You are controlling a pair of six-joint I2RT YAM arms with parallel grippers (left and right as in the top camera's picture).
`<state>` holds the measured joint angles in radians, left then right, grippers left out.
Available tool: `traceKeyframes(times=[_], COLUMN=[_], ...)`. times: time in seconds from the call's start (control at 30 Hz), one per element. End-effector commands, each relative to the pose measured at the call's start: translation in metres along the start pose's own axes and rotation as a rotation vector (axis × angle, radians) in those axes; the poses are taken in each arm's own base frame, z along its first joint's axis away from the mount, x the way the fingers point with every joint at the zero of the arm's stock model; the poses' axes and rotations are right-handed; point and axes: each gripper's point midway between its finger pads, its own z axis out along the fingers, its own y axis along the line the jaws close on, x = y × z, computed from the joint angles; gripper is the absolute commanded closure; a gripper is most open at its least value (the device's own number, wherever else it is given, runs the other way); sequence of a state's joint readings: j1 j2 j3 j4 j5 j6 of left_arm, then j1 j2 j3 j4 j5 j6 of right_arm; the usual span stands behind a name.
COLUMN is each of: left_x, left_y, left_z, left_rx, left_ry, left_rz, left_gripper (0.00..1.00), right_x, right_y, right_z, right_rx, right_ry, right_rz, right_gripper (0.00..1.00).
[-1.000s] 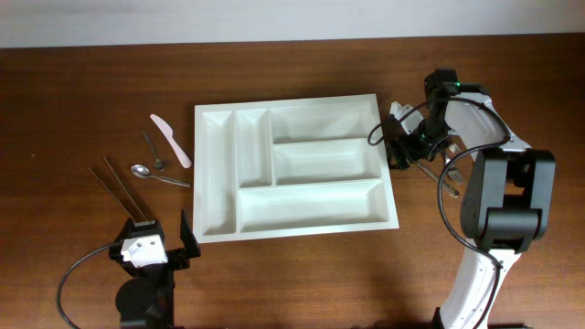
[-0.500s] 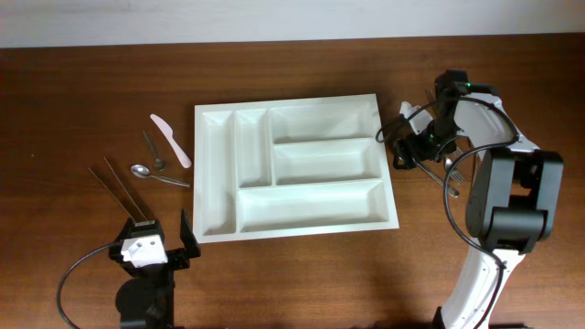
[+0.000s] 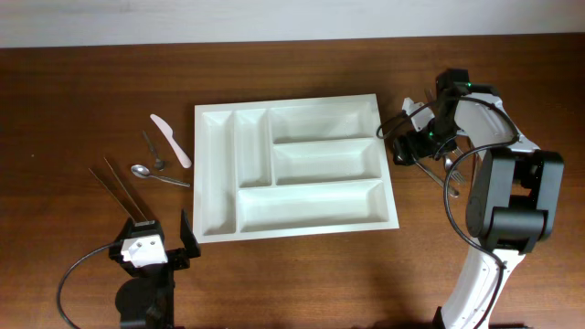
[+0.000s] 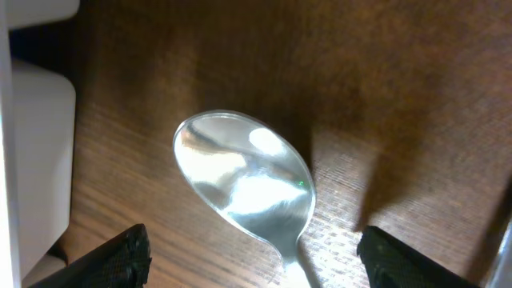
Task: Pack container
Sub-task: 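Lower the right gripper and grasp the steel spoon by its handle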
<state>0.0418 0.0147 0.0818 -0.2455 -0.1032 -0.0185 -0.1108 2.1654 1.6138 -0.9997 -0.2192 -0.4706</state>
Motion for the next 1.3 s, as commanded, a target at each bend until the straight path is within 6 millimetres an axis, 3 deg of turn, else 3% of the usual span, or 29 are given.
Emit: traceKeyframes(times=[0.0, 0.3, 0.73, 1.27], left_x=[0.000, 0.000, 0.000, 0.000], left_y=[-0.001, -0.001, -0.001, -0.001], left_z=[0.000, 0.000, 0.000, 0.000], left_rx=[0.006, 0.006, 0.006, 0.006], left_ry=[-0.006, -0.006, -0.006, -0.006], left_rz=[0.014, 0.014, 0.014, 0.014], left_gripper=[0.01, 0.01, 0.01, 0.01], right_x=[-0.006, -0.001, 0.022, 0.070], right_y=[-0.002, -0.016, -0.012, -0.006], right_z=[0.000, -0.001, -0.001, 0.037], right_rx=[0.000, 0.068, 0.032, 0.017], right_ry=[-0.020, 0.004, 0.084, 0.191], right_rz=[0.015, 0.018, 0.051, 0.092], right_gripper=[0.16, 0.17, 0.22, 0.41])
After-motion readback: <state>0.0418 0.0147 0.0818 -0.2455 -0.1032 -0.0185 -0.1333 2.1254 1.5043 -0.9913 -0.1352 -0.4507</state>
